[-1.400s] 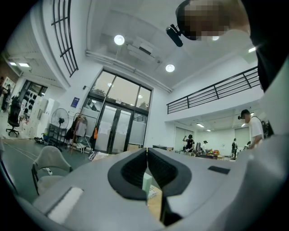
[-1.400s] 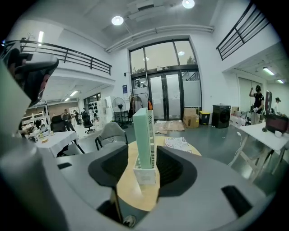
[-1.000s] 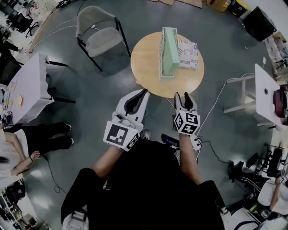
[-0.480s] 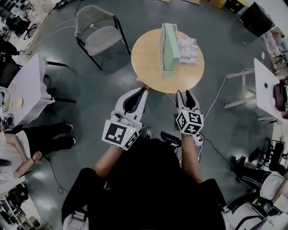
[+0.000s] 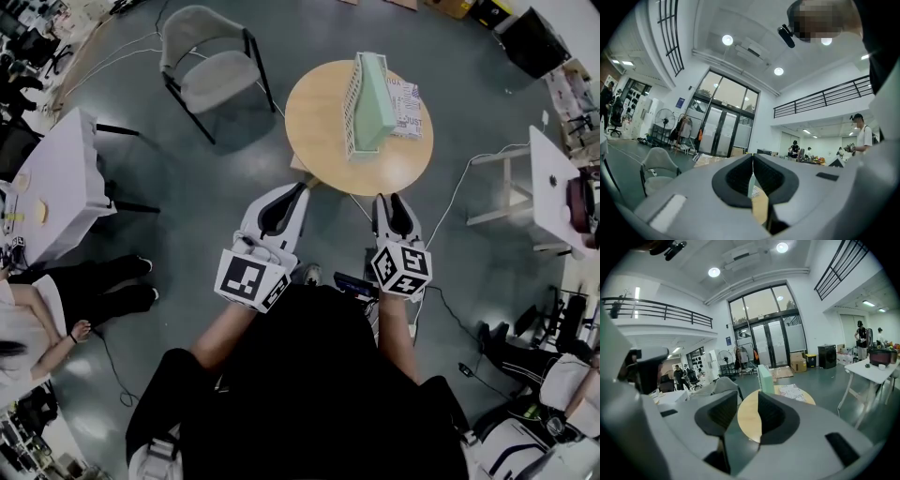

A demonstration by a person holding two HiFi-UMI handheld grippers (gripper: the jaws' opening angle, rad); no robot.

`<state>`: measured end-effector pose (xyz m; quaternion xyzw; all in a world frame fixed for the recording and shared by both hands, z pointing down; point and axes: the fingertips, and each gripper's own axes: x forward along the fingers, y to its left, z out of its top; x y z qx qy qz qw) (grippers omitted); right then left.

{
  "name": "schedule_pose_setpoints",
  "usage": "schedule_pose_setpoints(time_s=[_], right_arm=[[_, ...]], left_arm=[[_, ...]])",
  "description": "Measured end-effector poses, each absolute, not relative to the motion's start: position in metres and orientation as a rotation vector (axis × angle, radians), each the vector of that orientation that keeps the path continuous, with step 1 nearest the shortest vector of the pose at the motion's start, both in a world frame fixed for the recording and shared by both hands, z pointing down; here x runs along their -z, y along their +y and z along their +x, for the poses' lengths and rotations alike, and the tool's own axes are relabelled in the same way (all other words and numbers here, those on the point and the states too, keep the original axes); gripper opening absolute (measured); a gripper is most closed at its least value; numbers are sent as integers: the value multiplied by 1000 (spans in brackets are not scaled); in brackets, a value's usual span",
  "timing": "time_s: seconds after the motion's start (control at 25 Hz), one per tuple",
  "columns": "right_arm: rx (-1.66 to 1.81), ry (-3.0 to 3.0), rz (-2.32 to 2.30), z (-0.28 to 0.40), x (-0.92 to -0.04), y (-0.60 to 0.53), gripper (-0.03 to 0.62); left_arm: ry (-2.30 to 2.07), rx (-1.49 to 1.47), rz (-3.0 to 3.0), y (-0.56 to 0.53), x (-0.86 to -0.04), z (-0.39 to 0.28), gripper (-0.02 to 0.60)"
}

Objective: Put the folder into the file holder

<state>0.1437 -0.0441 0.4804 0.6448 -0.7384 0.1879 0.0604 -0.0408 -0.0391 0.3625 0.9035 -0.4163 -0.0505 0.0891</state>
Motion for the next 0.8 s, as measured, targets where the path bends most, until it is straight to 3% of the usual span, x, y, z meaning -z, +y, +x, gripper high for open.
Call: schedule_pose_setpoints(time_s=[0.48,0.8], right_arm=[[-512,-2270,1983,112,-431,8,16],[-483,-2286,1985,104,-424,16,-5]], left_arm=[[-1206,127,2695,-24,-377,-47,11],[-1193,126,2698,-17,-382,-48,11]])
